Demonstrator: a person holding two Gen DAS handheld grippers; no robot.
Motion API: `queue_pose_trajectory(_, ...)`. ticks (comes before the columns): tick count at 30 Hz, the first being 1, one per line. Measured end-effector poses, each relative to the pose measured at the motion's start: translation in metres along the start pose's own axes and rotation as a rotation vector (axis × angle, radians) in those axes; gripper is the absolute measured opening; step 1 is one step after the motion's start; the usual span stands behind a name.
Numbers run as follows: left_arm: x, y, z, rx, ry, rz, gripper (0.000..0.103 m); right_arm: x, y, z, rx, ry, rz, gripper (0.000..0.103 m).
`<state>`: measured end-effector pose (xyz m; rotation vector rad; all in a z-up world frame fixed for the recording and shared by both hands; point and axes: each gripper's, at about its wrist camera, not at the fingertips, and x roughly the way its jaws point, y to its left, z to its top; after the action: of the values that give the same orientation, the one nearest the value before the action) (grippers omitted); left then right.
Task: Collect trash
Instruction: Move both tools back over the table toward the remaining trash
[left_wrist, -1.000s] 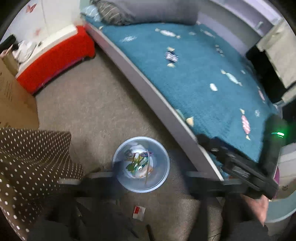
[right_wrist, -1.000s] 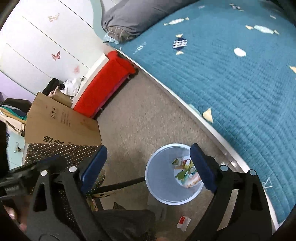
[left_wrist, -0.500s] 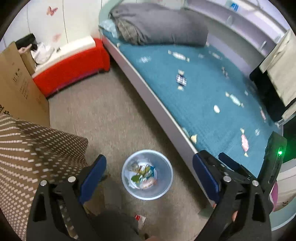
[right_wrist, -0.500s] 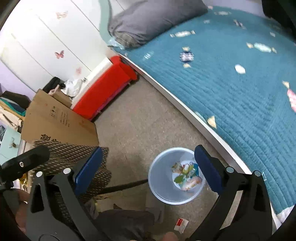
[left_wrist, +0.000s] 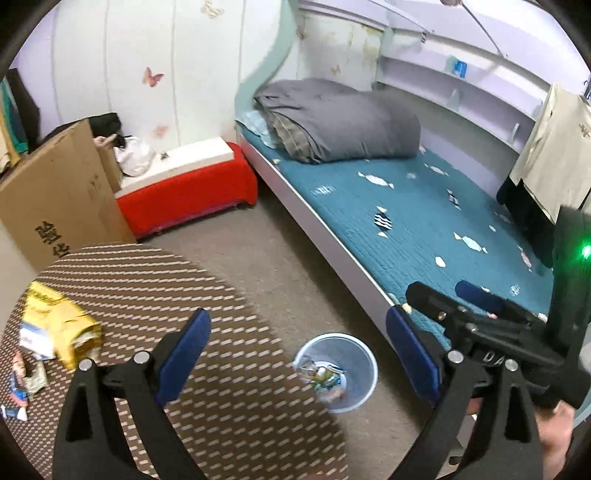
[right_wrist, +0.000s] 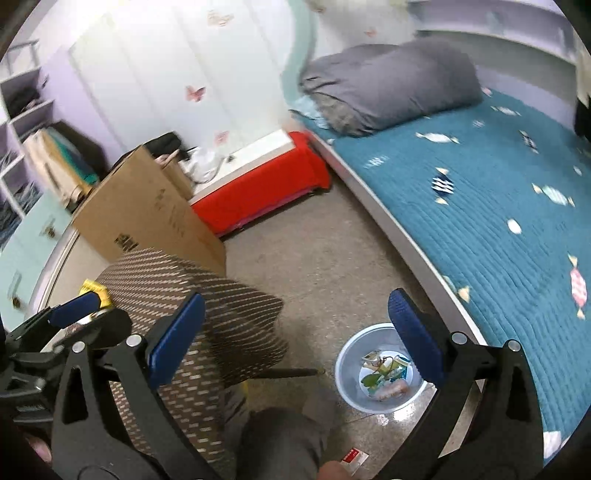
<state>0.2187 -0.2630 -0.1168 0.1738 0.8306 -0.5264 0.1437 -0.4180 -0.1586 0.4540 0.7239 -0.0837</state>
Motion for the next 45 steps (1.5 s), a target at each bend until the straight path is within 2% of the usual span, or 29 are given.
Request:
queue_pose_trajectory(7, -0.044, 0.063, -0.022, -0.071, -0.054, 0.049, 0.094, -0.006, 0.08, -0.001, -0.165, 0.013, 0.068, 0.097)
queue_pose_trajectory(17, -0.096, 0.161, -0.059, -0.185, -0.107, 0.138, 0.094, 0.008, 0.171, -0.016, -0.306, 0.042, 0.158, 0.097)
queue_pose_trajectory(27, -0.123, 0.274, -0.115, -0.243, -0.084, 0.234, 0.094, 0.036, 0.235, -0.035, -0.408, 0.107, 0.203, 0.097)
queue_pose_trajectory(29, -0.126, 0.292, -0.128, -0.217, -0.076, 0.253, 0.094, 0.043, 0.245, -0.04, -0.423, 0.126, 0.209, 0.097)
queue_pose_trajectory(33, -0.123, 0.318, -0.147, -0.101, -0.028, 0.309, 0.094, 0.058, 0.257, -0.048, -0.44, 0.164, 0.217, 0.097)
queue_pose_trajectory(35, -0.117, 0.337, -0.157, -0.001, 0.025, 0.329, 0.094, 0.065, 0.261, -0.05, -0.452, 0.177, 0.22, 0.097)
queue_pose_trajectory(40, -0.094, 0.368, -0.173, 0.212, 0.153, 0.327, 0.094, 0.089, 0.273, -0.056, -0.491, 0.213, 0.214, 0.097)
queue_pose_trajectory(43, -0.086, 0.378, -0.174, 0.238, 0.179, 0.268, 0.092, 0.111, 0.279, -0.057, -0.519, 0.25, 0.208, 0.097)
queue_pose_trajectory(45, -0.086, 0.382, -0.171, 0.223, 0.187, 0.203, 0.075, 0.121, 0.285, -0.057, -0.537, 0.264, 0.216, 0.097)
